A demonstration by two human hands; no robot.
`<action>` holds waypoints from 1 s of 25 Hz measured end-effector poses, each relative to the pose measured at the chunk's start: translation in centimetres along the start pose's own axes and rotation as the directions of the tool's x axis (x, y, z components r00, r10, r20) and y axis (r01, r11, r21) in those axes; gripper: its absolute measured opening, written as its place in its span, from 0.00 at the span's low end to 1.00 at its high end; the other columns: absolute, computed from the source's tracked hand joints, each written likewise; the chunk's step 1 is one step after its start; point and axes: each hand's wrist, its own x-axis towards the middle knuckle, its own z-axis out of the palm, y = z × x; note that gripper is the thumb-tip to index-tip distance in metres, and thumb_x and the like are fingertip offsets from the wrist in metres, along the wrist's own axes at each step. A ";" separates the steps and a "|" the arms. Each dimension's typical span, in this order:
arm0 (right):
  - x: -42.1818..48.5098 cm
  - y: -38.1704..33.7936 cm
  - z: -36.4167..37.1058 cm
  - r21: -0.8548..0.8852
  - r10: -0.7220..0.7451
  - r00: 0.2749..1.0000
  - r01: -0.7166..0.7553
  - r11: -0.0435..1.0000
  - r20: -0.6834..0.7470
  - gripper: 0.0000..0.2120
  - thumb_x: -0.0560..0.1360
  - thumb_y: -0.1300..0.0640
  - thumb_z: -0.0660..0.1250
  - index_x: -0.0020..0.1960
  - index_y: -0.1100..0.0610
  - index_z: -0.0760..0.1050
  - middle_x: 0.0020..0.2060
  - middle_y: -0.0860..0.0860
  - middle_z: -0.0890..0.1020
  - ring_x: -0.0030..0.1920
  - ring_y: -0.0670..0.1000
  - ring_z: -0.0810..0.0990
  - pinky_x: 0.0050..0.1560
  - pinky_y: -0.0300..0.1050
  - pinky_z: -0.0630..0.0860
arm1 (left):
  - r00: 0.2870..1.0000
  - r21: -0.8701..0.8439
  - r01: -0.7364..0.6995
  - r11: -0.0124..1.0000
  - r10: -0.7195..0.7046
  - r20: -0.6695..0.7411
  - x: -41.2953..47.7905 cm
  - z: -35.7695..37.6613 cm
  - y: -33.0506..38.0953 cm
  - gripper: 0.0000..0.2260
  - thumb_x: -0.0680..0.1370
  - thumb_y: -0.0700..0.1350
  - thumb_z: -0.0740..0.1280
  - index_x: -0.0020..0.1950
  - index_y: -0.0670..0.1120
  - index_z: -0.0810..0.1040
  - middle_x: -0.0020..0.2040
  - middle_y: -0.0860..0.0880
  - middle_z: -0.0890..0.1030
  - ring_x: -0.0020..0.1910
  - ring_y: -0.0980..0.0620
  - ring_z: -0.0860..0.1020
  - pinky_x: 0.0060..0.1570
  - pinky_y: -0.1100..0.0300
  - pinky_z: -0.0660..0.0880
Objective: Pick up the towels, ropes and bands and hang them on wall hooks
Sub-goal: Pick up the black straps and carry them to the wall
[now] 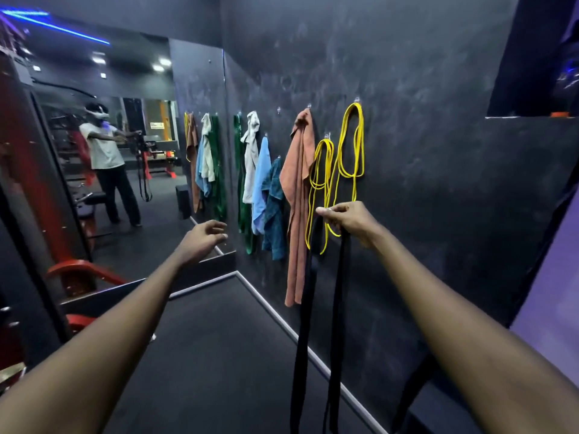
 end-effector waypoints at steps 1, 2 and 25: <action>3.3 0.5 0.4 0.009 -0.007 1.000 0.007 1.000 0.015 0.15 0.72 0.48 0.76 0.40 0.61 0.81 0.23 0.47 0.72 0.23 0.45 0.64 0.24 0.37 0.60 | 1.000 0.016 0.007 1.000 -0.007 0.003 2.7 0.1 -0.4 0.14 0.75 0.43 0.71 0.60 0.47 0.80 0.55 0.48 0.84 0.56 0.51 0.81 0.66 0.50 0.72; 6.1 0.7 0.8 0.014 -0.009 1.000 0.008 1.000 0.030 0.15 0.72 0.49 0.76 0.41 0.62 0.81 0.22 0.47 0.71 0.22 0.44 0.64 0.23 0.36 0.60 | 1.000 0.039 0.010 0.999 -0.010 0.006 5.0 0.0 -0.9 0.14 0.74 0.44 0.71 0.60 0.48 0.80 0.55 0.49 0.84 0.56 0.52 0.81 0.65 0.51 0.73; 69.4 3.3 18.8 -0.076 -0.196 0.973 0.188 0.979 -0.120 0.19 0.67 0.44 0.78 0.39 0.61 0.84 0.32 0.48 0.81 0.33 0.48 0.71 0.35 0.42 0.67 | 0.997 0.029 -0.072 0.997 0.073 -0.025 64.7 -7.5 -18.0 0.14 0.76 0.44 0.70 0.62 0.51 0.79 0.57 0.50 0.83 0.58 0.52 0.79 0.63 0.55 0.73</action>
